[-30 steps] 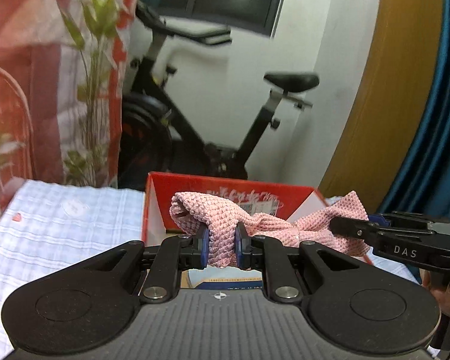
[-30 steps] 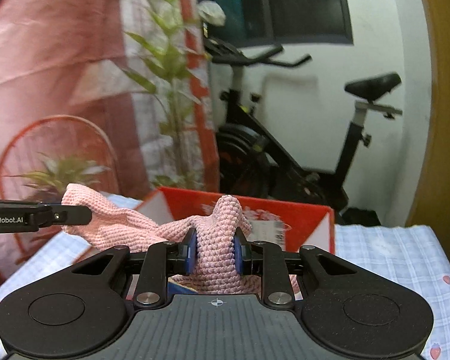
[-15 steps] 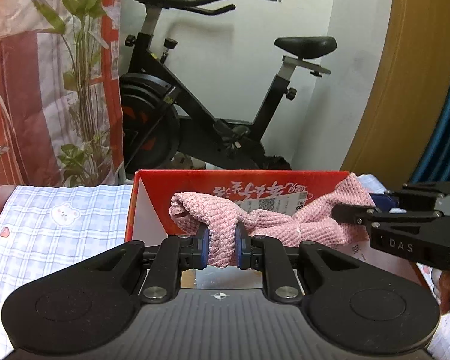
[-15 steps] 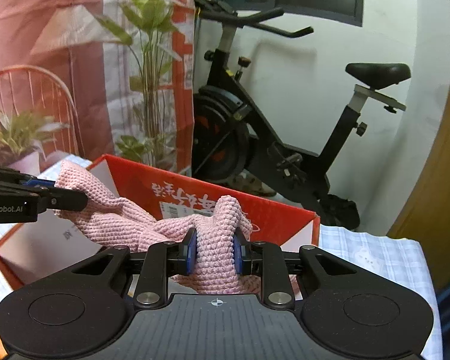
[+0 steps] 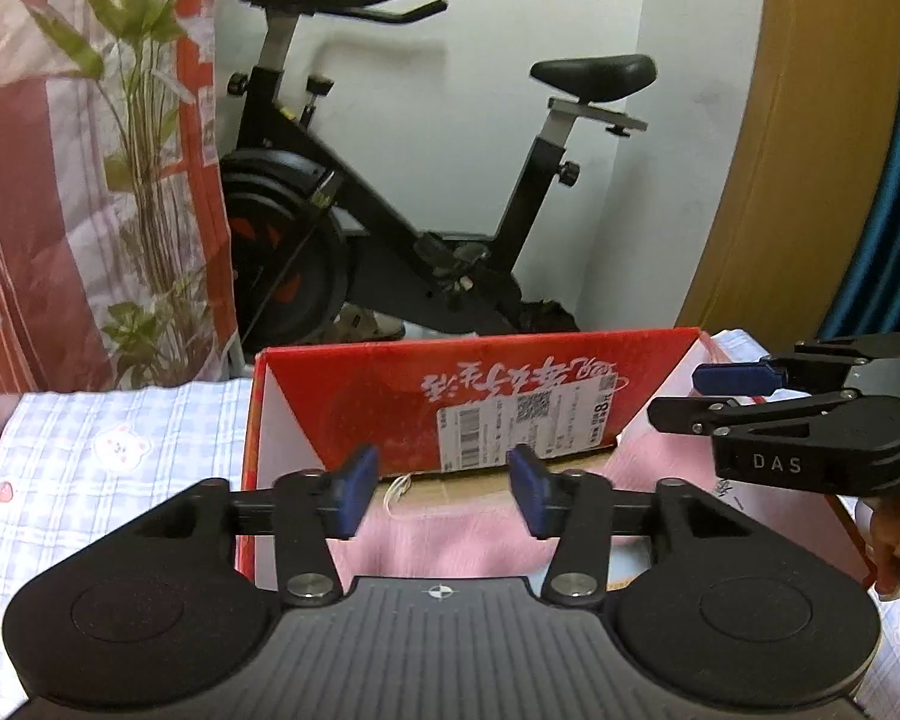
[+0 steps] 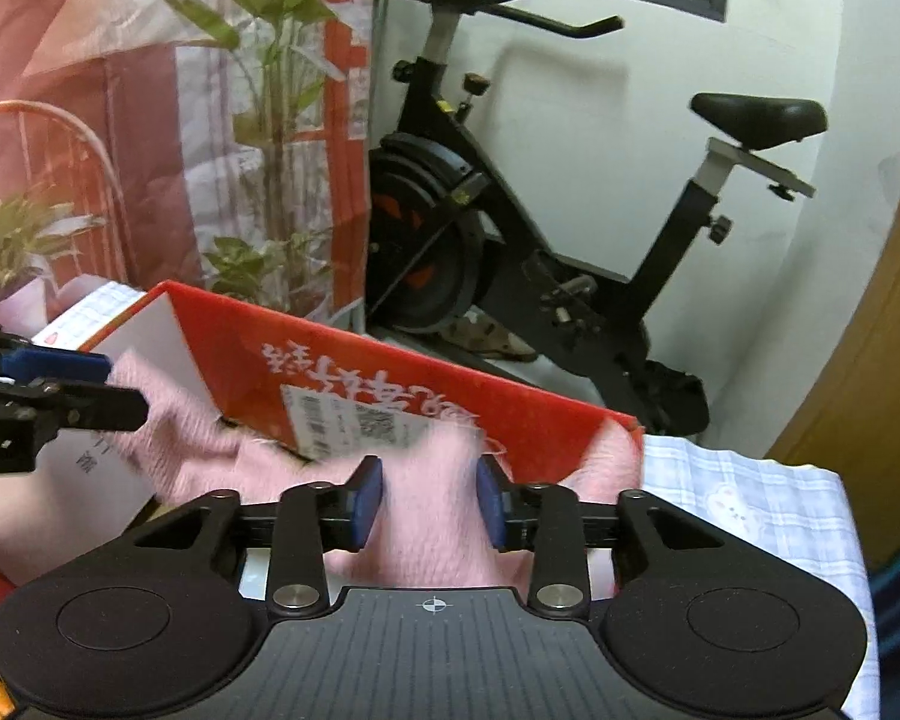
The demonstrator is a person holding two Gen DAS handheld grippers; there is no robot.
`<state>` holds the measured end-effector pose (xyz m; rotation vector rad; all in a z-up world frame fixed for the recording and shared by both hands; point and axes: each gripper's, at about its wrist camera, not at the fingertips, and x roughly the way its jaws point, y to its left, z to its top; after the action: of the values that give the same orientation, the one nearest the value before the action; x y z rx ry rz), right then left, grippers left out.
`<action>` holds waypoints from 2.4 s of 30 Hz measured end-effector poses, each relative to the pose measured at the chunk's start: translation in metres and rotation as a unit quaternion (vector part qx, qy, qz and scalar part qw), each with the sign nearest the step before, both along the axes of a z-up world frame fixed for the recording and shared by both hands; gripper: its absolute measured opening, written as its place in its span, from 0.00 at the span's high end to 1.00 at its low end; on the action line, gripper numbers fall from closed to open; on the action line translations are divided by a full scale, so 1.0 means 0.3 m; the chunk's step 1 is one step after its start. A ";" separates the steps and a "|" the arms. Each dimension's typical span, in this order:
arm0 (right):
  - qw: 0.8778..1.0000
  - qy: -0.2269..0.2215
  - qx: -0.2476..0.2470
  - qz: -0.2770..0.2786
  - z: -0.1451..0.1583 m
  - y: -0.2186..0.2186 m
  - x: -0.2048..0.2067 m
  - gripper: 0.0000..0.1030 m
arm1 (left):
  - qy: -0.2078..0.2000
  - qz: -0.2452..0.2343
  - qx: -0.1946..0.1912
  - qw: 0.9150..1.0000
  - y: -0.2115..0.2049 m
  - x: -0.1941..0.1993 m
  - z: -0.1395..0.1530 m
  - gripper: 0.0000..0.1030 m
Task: Organize soft objects
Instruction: 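Lower the pink towel into the box and open the right tool, then move the right tool back toward the orange plush beside the box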
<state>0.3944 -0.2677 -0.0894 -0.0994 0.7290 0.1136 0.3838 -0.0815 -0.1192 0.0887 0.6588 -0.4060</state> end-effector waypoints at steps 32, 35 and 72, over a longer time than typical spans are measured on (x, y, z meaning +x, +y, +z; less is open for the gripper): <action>0.996 -0.067 0.056 -0.025 0.158 -0.034 -0.512 0.00 | -0.020 0.029 -0.014 0.999 0.132 -0.428 0.105 0.04; 0.996 -0.072 0.053 -0.025 0.138 -0.018 -0.565 0.00 | -0.021 0.028 -0.006 0.999 0.146 -0.474 0.087 0.04; 0.994 -0.057 0.088 0.017 -0.031 0.065 -0.705 0.21 | 0.045 -0.018 -0.077 0.996 0.056 -0.515 -0.046 0.20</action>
<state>0.1829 -0.2482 -0.0986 0.0500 0.6012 0.2034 0.2293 -0.0647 -0.1331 -0.0648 0.7124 -0.4954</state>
